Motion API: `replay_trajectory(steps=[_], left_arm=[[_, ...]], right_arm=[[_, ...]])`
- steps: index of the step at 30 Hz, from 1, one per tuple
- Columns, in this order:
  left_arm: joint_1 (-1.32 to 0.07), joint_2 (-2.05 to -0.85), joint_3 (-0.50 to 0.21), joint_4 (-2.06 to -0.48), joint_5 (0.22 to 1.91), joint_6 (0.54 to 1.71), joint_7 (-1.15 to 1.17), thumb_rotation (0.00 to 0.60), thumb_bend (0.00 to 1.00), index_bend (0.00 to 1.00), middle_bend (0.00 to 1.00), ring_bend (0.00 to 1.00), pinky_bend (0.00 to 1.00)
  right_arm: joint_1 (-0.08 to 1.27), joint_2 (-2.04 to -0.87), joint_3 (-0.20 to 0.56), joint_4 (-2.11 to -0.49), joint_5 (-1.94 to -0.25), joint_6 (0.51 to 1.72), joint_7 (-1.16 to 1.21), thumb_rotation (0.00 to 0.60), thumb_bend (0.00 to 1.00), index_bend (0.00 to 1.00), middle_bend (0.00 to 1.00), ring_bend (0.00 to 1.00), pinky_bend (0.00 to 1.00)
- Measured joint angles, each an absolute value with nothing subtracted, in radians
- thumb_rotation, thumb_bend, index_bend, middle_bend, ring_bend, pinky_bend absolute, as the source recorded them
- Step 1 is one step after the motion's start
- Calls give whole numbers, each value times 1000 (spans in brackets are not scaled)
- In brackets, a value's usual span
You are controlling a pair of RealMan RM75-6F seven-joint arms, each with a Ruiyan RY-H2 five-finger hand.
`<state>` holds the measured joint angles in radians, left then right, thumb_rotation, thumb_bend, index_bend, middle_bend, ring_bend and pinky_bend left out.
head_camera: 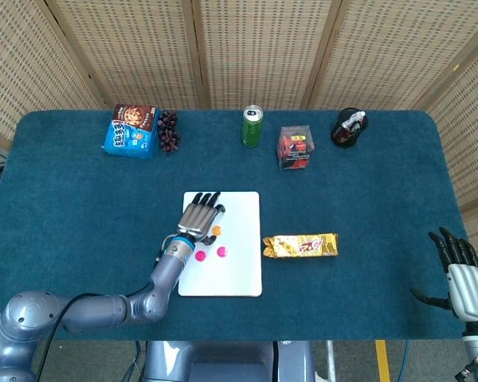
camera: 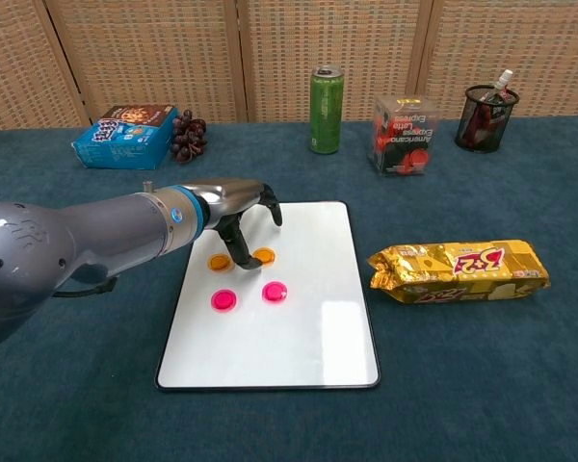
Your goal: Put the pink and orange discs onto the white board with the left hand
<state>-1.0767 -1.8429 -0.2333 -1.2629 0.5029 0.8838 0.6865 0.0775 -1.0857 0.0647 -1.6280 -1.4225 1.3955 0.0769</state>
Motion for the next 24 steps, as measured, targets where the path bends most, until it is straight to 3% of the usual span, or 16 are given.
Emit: replay_trajectory(steps=[6, 12, 16, 24], left_arm=[[-1070, -1806, -242, -1327, 515, 902, 680, 600, 299, 216, 0, 0, 0], [-1038, -1710, -246, -1479, 571, 957, 659, 600, 136, 129, 0, 0, 0], [-976, -1589, -227, -1646, 659, 1035, 632, 600, 49, 18, 0, 0, 0], [-728, -1279, -108, -1890, 962, 1297, 493, 600, 12, 0, 0, 0, 0]], right_arm=[[78, -1085, 64, -1627, -1424, 1395, 80, 600, 2, 0, 0, 0, 0], [77, -1087, 64, -1622, -1427, 1399, 77, 600, 2, 0, 0, 0, 0], [76, -1091, 65, -1621, -1428, 1404, 66, 600, 2, 0, 0, 0, 0], [70, -1102, 68, -1622, -1432, 1426, 47, 600, 2, 0, 0, 0, 0]])
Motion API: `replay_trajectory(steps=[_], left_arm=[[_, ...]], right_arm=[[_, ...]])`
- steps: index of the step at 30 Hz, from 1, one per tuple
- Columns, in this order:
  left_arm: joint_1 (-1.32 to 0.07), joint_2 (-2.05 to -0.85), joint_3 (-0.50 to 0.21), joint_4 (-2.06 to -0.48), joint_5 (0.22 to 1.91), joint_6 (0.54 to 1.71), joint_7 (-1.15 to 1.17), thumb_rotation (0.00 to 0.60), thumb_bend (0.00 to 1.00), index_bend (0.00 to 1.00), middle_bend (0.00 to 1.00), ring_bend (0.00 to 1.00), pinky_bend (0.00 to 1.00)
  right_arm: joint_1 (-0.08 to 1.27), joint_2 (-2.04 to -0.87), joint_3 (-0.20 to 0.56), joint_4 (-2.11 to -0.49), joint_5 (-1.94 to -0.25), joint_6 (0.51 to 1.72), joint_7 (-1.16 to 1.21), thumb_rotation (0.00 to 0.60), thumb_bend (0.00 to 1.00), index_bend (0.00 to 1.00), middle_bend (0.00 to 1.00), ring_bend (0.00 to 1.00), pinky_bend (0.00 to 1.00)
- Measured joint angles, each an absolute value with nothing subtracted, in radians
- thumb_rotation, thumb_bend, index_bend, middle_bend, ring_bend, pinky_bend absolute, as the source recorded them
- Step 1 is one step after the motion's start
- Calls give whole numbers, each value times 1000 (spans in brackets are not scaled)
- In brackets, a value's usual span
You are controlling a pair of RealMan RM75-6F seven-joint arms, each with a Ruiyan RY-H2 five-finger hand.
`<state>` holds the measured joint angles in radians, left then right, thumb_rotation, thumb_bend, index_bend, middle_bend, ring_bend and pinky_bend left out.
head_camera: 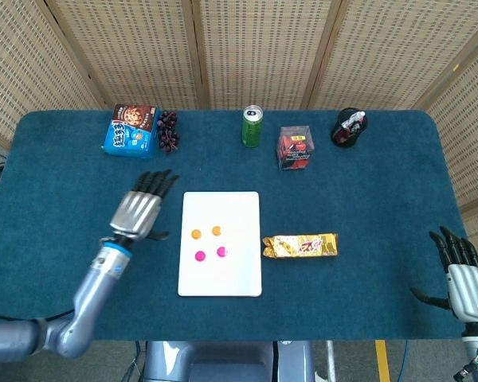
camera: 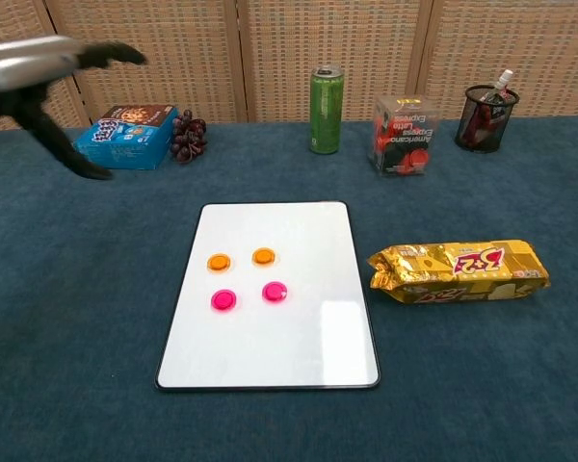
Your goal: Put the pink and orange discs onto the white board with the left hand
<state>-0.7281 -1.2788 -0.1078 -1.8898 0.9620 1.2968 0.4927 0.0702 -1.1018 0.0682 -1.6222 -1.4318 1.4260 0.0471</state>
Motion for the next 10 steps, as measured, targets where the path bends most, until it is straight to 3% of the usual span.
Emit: replay_trajectory(steps=[5, 10], left_arm=[[-519, -1161, -2, -1907, 1167, 1489, 323, 600, 0, 0, 0, 0, 0], [-364, -1102, 77, -1883, 1248, 1587, 155, 600, 0, 0, 0, 0, 0]], right_arm=[[68, -1107, 71, -1625, -1432, 1435, 40, 600, 2, 0, 0, 0, 0], [64, -1115, 73, -1623, -1437, 1453, 20, 600, 2, 0, 0, 0, 0]])
